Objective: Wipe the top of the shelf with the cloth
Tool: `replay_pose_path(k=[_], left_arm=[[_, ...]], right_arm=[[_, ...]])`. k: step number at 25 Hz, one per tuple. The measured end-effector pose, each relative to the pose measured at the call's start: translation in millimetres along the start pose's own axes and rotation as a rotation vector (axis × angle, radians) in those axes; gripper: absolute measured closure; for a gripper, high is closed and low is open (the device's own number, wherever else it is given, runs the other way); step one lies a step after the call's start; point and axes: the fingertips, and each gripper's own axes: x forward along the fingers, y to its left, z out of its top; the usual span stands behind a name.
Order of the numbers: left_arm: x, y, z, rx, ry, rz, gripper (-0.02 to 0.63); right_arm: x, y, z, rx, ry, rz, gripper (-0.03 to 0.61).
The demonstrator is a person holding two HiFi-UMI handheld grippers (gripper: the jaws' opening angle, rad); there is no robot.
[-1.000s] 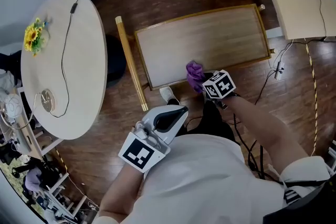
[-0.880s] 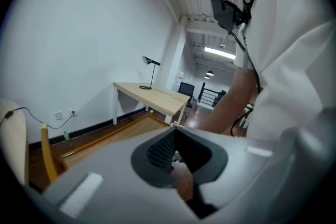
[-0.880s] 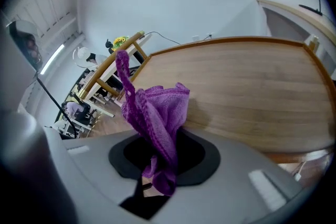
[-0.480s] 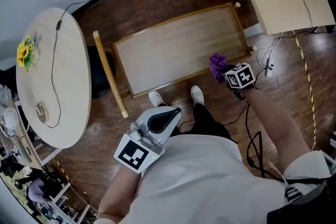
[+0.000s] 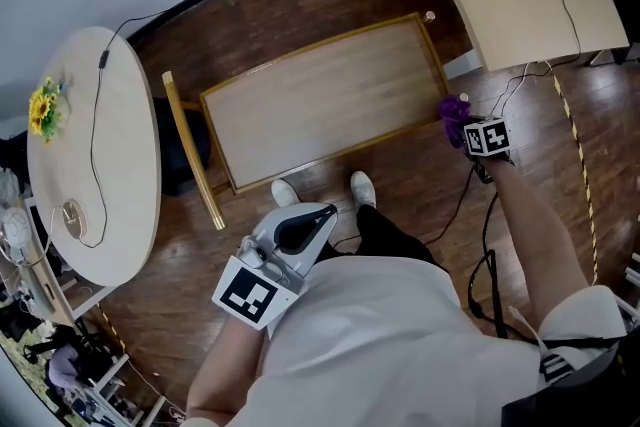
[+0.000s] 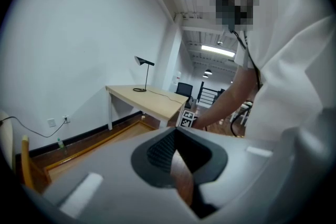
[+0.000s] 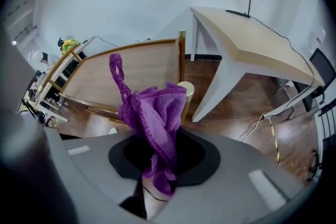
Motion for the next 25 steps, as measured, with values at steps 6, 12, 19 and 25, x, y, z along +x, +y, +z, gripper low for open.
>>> replay_pose_path(k=[6, 12, 19, 25], left_arm=[[2.0, -5.6, 7.4, 0.007, -0.004, 0.071, 0.595], [-15.1, -12.2, 7.2, -0.007, 0.011, 0.168, 0.595], [-63.5, -29.4, -2.6, 0.041, 0.009, 0.189, 0.595], [-116.7, -74.2, -13.6, 0.075, -0.08, 0.173, 0.595]], right_arm=[[-3.5, -18.5, -5.2, -0.005, -0.006, -0.011, 0.482], [-27.9, 7.5, 0.1, -0.039, -0.104, 0.063, 0.482], [-104.9, 75.2, 2.9, -0.01, -0.347, 0.145, 0.482], [-178.1, 139.8, -30.3, 0.024, -0.52, 0.149, 0.48]])
